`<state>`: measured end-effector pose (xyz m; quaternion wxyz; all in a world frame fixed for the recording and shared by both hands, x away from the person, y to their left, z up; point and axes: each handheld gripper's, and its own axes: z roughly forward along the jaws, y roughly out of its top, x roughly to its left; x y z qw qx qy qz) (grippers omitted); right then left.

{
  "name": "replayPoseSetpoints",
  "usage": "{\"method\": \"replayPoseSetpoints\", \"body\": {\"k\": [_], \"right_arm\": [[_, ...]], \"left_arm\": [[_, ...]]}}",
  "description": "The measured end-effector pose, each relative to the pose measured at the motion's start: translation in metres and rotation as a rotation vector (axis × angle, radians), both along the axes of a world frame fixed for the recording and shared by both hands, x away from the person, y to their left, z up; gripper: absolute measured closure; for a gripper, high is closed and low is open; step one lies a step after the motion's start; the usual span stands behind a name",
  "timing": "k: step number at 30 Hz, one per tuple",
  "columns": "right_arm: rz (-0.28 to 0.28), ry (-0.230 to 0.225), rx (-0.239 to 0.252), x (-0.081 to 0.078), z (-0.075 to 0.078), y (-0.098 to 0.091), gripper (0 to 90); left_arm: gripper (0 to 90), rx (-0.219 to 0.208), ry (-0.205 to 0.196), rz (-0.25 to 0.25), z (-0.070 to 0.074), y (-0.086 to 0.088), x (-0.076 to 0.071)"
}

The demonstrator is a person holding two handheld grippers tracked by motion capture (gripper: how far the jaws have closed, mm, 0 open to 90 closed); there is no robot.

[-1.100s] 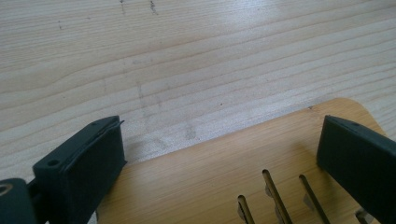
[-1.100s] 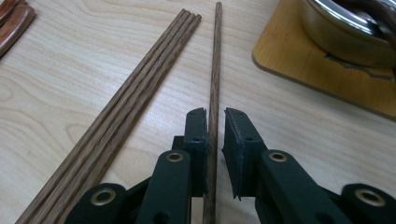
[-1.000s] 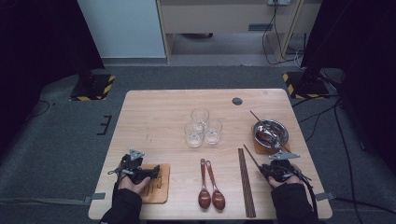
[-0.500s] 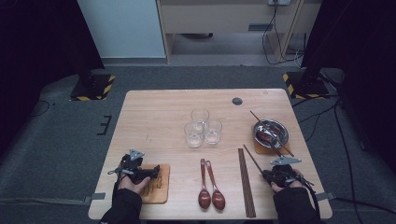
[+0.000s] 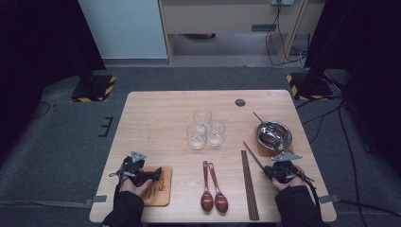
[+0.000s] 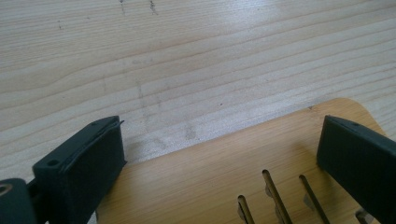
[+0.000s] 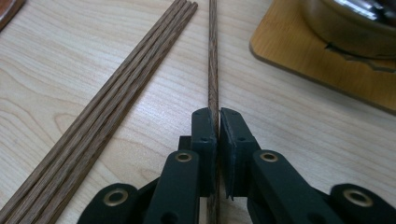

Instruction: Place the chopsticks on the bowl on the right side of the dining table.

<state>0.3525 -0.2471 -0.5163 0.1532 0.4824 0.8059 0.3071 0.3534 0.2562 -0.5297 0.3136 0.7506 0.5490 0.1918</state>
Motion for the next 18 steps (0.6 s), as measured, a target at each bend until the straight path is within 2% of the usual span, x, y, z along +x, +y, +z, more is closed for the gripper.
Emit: {"method": "replayPoseSetpoints", "body": {"k": [8,13,18], "right_arm": [[-0.001,-0.001,0.003,-0.001,-0.001,0.000,80.6],[-0.016,-0.012,0.015,-0.008,0.000,-0.006,79.9],[-0.010,0.001,0.013,-0.015,0.000,-0.007,80.8]], "left_arm": [[0.0,0.000,0.000,0.000,0.000,0.000,0.000],[0.0,0.000,0.000,0.000,0.000,0.000,0.000],[0.0,0.000,0.000,0.000,0.000,0.000,0.000]]}}
